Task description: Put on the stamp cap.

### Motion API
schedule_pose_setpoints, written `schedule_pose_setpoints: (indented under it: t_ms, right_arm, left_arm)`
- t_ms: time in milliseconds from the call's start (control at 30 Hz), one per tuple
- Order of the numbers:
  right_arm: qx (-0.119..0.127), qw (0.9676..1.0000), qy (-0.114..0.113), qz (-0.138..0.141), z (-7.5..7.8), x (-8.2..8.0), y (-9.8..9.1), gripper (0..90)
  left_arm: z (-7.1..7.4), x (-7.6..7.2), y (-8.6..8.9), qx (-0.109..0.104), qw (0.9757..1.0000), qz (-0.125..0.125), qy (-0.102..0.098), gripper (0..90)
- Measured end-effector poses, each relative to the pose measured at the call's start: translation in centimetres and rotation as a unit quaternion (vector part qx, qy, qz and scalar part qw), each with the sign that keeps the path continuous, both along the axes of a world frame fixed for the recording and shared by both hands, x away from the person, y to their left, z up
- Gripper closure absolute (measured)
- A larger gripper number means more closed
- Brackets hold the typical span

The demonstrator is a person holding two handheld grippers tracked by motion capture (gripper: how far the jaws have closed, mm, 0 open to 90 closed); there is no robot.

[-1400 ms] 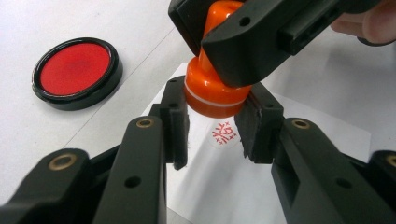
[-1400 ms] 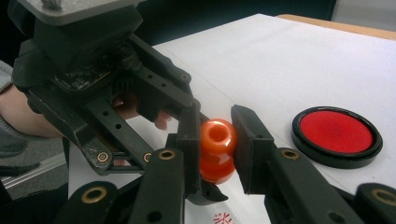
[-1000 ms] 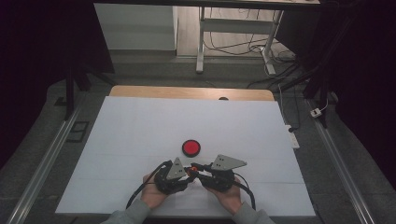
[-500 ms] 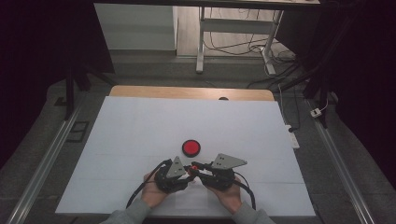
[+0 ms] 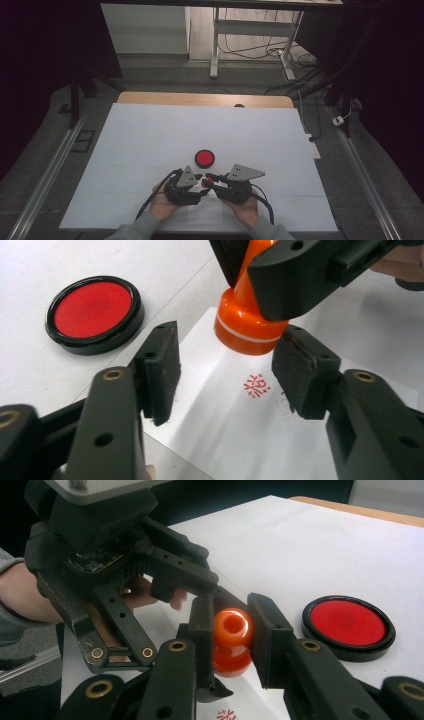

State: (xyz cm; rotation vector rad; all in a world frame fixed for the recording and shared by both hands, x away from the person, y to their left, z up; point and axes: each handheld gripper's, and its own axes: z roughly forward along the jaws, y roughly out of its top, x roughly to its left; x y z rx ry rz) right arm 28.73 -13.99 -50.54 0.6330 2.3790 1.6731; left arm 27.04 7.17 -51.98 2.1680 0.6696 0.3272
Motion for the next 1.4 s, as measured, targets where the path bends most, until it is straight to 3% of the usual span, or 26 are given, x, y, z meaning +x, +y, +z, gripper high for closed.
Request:
schedule_pose_setpoints:
  t_ms: [433,700,1067,1400]
  right_arm:
    - [0.006,0.9999,-0.001,-0.009,0.2,0.3,-0.5,72.4]
    - [0.005,0.9999,-0.002,-0.015,0.4,0.4,-0.8,72.4]
    - [-0.002,0.9997,-0.007,-0.024,0.4,0.7,-1.2,72.4]
    - [-0.006,0.9993,-0.009,-0.035,0.4,1.0,-1.6,72.4]
  left_arm:
    - [0.6,0.0,1.1,0.003,0.9997,0.002,0.025,29.5]
    - [1.2,-0.3,2.8,0.005,0.9997,0.005,0.024,26.8]
    - [1.4,-0.4,6.9,-0.01,0.9978,0.058,0.029,26.9]
    - [1.2,-2.1,11.7,-0.027,0.9929,0.112,0.031,27.2]
